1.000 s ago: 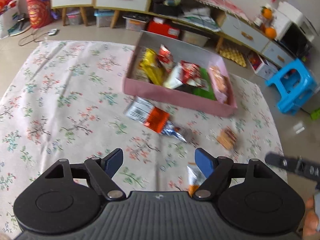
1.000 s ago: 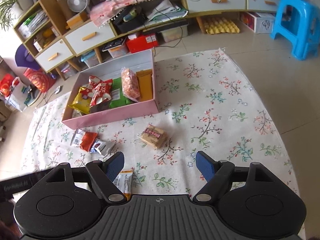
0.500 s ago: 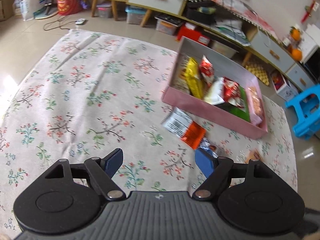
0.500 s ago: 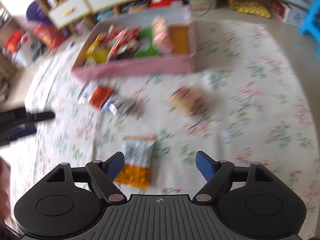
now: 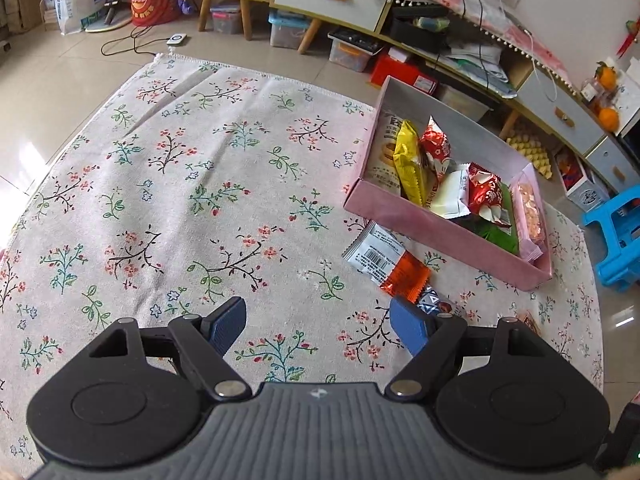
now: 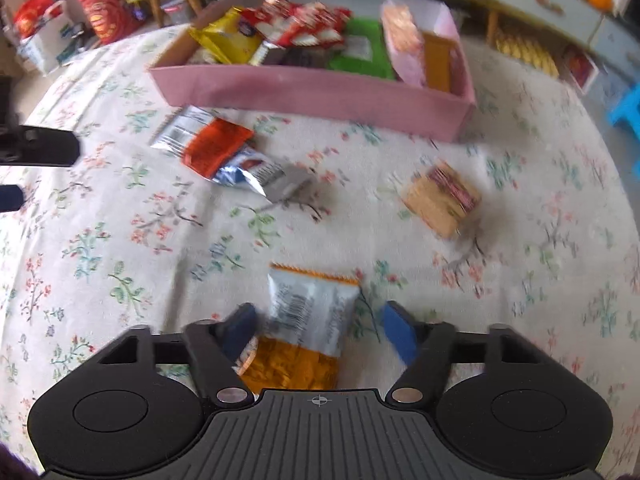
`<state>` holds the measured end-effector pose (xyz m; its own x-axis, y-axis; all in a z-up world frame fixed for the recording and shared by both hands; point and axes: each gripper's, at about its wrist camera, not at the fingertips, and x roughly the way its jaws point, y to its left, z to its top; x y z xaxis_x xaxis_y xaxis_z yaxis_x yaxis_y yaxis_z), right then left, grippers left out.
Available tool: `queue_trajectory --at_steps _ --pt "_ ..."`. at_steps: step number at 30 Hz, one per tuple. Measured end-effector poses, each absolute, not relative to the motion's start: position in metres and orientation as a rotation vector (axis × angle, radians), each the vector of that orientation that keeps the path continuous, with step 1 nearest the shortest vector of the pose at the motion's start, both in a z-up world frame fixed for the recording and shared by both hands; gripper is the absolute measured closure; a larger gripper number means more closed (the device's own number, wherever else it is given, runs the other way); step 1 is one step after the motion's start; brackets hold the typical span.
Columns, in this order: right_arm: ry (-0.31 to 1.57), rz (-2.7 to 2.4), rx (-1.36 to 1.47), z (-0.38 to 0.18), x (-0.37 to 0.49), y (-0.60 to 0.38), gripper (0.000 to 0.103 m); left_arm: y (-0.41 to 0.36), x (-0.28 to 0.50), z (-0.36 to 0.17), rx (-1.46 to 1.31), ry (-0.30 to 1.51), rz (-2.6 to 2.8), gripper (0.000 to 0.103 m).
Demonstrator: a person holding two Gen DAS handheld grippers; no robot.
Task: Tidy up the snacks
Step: 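Grasp the orange-and-white striped packet with the right tool while the left tool approaches the white-and-orange packet, then close the left tool on the white-and-orange packet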
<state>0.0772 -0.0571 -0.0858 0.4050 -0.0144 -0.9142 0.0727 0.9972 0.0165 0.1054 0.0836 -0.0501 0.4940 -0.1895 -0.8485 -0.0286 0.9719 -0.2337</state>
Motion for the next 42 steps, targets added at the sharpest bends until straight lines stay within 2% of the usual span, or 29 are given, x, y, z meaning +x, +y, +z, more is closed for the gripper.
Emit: queue_trajectory --at_steps 4,13,19,25,28,42 --pt "1.169 -0.063 0.126 -0.082 0.08 -0.07 0.065 0.081 0.105 -0.05 -0.216 1.051 -0.109 0.027" --pt "1.017 -0.094 0.285 -0.044 0.078 -0.11 0.065 0.072 0.12 -0.056 -0.234 1.041 -0.148 0.026" --pt "0.984 -0.097 0.33 -0.035 0.073 -0.12 0.065 0.058 0.14 -0.073 -0.281 1.029 -0.199 0.023" --pt "0.98 -0.097 0.322 -0.033 0.072 -0.121 0.065 0.041 0.15 -0.081 -0.242 1.026 -0.189 0.013" --pt "0.979 -0.084 0.32 -0.031 0.071 -0.119 0.065 0.037 0.155 -0.087 -0.228 1.054 -0.173 0.012" --pt "0.973 -0.053 0.32 -0.028 0.069 -0.116 0.065 0.017 0.155 -0.1 0.049 1.026 -0.168 0.012"
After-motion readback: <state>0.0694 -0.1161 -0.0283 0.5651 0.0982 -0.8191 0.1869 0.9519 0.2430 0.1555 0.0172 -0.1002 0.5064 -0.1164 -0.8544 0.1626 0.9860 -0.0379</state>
